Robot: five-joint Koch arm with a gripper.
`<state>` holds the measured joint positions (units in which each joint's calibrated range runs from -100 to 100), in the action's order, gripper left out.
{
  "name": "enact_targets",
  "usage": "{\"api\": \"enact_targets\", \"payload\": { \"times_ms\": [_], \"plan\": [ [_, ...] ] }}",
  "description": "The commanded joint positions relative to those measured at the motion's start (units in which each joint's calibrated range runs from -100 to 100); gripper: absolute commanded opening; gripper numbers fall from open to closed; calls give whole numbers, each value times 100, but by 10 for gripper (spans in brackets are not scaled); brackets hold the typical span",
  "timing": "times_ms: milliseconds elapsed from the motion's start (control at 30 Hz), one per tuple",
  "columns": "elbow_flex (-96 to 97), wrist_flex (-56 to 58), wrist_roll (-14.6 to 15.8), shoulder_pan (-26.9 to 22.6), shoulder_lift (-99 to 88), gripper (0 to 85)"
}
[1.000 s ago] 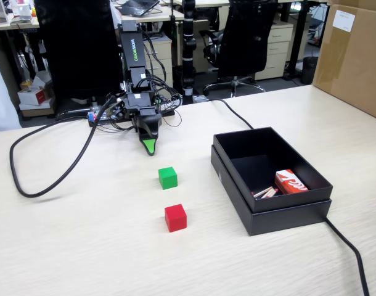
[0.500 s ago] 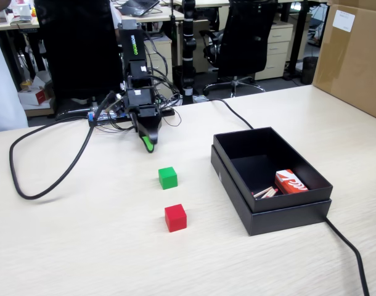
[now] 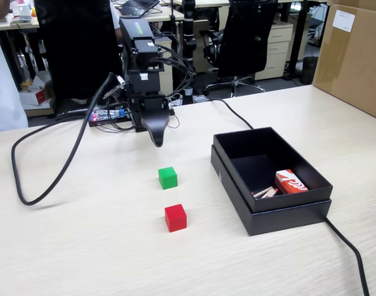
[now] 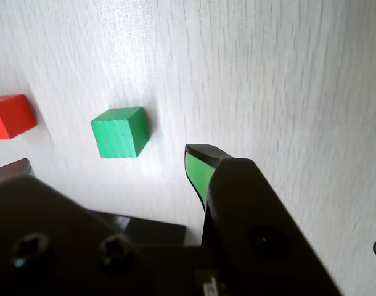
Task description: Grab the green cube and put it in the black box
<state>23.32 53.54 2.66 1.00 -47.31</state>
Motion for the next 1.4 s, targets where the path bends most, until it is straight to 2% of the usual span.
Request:
{"api": "enact_targets", "payload": {
  "times_ms": [0,333,733,833,967,1033,1067,1133,1200,1300,1367],
  "plan": [
    [-655,93,0,0,618,476],
    [-1462,93,0,-34,2305,475],
    [-1861,93,-10,-59,3486,469],
    [-1924,93,-10,-63,3659,410],
    [-2060,257,-20,-63,3865,374],
    [-2087,292,-20,-63,3899,277],
    [-2097,300,-20,-59,3911,202],
    [-2124,292,-20,-54,3911,132],
    [-2187,292,-20,-44,3911,25],
    [-2223,343,-20,-34,3716,8],
    [-2332,525,44,-59,2614,8]
  ]
}}
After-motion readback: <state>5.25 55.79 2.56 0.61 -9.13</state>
